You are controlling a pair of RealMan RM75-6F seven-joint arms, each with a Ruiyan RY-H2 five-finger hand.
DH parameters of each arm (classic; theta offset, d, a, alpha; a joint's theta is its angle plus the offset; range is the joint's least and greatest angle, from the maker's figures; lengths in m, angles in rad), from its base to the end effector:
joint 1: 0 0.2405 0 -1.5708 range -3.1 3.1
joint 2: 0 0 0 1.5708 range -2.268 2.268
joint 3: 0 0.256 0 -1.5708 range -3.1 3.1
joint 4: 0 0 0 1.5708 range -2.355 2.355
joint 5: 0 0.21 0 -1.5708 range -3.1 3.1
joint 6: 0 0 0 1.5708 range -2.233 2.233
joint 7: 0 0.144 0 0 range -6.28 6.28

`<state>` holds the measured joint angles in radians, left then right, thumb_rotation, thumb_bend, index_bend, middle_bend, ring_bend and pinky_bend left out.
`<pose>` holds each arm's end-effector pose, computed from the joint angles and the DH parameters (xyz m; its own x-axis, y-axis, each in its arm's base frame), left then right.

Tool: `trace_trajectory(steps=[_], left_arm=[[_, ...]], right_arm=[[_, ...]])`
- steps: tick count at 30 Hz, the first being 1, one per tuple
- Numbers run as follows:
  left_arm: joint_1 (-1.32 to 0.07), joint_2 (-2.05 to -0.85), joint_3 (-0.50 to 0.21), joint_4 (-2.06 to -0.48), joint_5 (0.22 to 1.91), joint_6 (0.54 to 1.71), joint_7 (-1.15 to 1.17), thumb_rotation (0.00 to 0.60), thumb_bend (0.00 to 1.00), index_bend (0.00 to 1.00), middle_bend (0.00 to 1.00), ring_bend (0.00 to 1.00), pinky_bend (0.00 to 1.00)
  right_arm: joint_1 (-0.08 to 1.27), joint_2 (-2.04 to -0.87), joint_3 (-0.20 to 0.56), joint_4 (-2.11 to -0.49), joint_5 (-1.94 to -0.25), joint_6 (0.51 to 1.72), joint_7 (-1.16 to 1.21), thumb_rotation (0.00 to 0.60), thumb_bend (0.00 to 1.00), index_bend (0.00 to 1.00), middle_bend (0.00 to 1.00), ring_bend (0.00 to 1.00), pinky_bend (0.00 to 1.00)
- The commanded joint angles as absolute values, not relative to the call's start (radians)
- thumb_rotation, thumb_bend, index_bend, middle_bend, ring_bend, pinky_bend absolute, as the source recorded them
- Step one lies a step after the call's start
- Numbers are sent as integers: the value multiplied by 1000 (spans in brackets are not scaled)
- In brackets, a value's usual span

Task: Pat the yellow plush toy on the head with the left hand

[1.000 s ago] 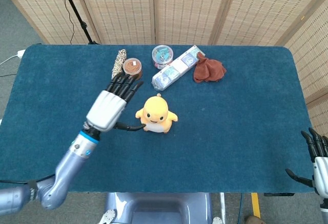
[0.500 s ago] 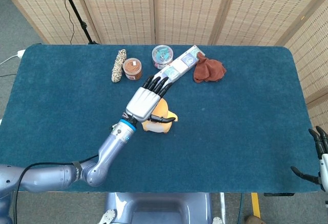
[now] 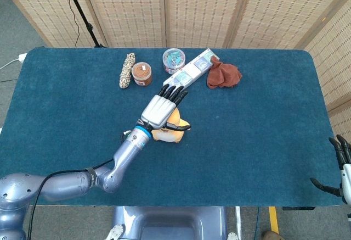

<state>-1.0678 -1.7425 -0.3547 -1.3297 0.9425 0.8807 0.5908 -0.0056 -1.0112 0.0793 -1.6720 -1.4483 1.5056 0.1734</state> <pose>-0.0088 0.3907 -0.0519 0.5114 0.1154 0.8515 0.7562 -0.5310 -0.3822 -0.3243 -0.1578 0.1976 0.2747 0.0320 0.9610 -0.9561 0.1151 0.2695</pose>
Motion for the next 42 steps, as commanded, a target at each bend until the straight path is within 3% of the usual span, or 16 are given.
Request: trace_trajectory(steps=[1,13,23,36,42], left_arm=[[-1075,-1776,-337,-1274,973,868,540,12,0,0,0,0,0],[-1089,-1868,-300,-1113,1051,856,417,10,0,0,0,0,0],[-1092,-1871,-313,-1104,1072,879,390,7,0,0,0,0,0],[-1026,-1672,-381,-1433,1129,1025,372,7,0,0,0,0,0],[-944,-1521,-365,-1609,1152,1089,390,3,0,0,0,0,0]], right_arm=[[-5,-1011,79,-1672,-1448,1504,176,600,0,0,0,0,0],[-5,-1009,77,-1673,-1449,1501,177,600,0,0,0,0,0],[-4,-1008,76,-1678,-1449,1498,176,600,0,0,0,0,0],[-8,-1005,70,-1686,-1466,1508,179,600,0,0,0,0,0],[-11,-1004,65,-1693,-1478,1516,175,600,0,0,0,0,0]])
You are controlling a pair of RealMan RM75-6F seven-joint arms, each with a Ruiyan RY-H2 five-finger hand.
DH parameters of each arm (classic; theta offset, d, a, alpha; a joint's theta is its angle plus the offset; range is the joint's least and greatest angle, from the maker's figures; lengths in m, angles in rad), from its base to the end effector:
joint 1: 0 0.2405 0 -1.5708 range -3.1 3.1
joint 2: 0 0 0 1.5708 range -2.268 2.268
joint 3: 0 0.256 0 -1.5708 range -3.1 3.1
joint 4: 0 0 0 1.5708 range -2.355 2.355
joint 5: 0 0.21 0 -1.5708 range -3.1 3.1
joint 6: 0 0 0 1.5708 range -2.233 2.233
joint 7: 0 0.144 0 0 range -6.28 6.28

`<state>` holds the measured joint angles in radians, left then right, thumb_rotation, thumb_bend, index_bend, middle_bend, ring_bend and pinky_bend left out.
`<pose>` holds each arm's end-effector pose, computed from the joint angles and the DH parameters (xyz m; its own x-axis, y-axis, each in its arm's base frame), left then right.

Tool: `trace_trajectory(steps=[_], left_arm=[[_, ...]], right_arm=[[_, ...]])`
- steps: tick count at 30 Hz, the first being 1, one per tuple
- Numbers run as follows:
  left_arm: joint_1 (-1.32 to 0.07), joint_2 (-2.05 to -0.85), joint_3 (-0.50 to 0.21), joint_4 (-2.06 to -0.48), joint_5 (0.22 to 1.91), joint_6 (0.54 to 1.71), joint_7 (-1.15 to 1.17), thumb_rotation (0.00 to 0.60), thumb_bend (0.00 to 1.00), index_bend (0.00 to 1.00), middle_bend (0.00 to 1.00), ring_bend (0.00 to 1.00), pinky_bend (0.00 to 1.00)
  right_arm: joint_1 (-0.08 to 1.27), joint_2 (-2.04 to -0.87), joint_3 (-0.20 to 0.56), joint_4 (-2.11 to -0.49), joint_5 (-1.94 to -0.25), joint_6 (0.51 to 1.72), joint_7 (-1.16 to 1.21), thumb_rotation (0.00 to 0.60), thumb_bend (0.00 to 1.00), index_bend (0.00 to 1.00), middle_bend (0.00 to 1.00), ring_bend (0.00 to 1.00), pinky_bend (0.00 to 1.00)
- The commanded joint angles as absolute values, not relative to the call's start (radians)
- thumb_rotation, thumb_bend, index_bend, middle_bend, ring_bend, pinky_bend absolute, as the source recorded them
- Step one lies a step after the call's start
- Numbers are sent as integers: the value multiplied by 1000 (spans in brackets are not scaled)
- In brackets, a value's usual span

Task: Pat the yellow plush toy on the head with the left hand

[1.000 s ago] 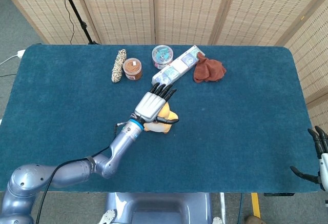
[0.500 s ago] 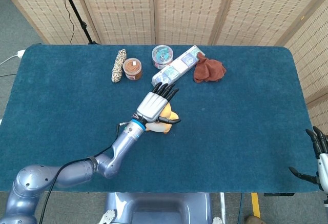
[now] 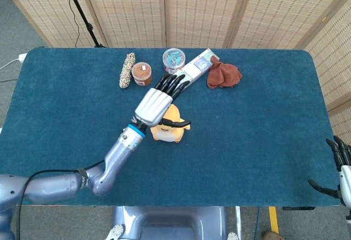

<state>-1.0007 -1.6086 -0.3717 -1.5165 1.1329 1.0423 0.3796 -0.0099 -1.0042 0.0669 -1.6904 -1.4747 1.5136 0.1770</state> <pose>0.0035 0.3770 0.0091 0.2912 0.0153 0.9565 0.7808 -0.5815 -0.2284 -0.3189 -0.1542 0.1956 0.2624 0.0222 0.9647 -0.9612 0.0943 0.2593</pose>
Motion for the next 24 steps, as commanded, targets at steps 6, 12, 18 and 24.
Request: trace_trajectory(steps=[6,12,18,24], left_arm=[[-836,-1385,-306,-1719,1191,1150,361,1,0,0,0,0,0],[-705,-1271,-212,-1747,1265,1219,255,49,0,0,0,0,0],[-571,-1196,-112,-1730,1309,1285,151,183,0,0,0,0,0],[-405,-1159,-17,-1665,1346,1398,-20,339,0,0,0,0,0]], right_arm=[[-13,-1003,61,-1700,-1491,1524,172,600,0,0,0,0,0],[-14,-1001,58,-1707,-1502,1529,171,600,0,0,0,0,0],[-16,-998,53,-1715,-1517,1538,167,600,0,0,0,0,0],[-24,-1000,51,-1717,-1529,1560,144,600,0,0,0,0,0]])
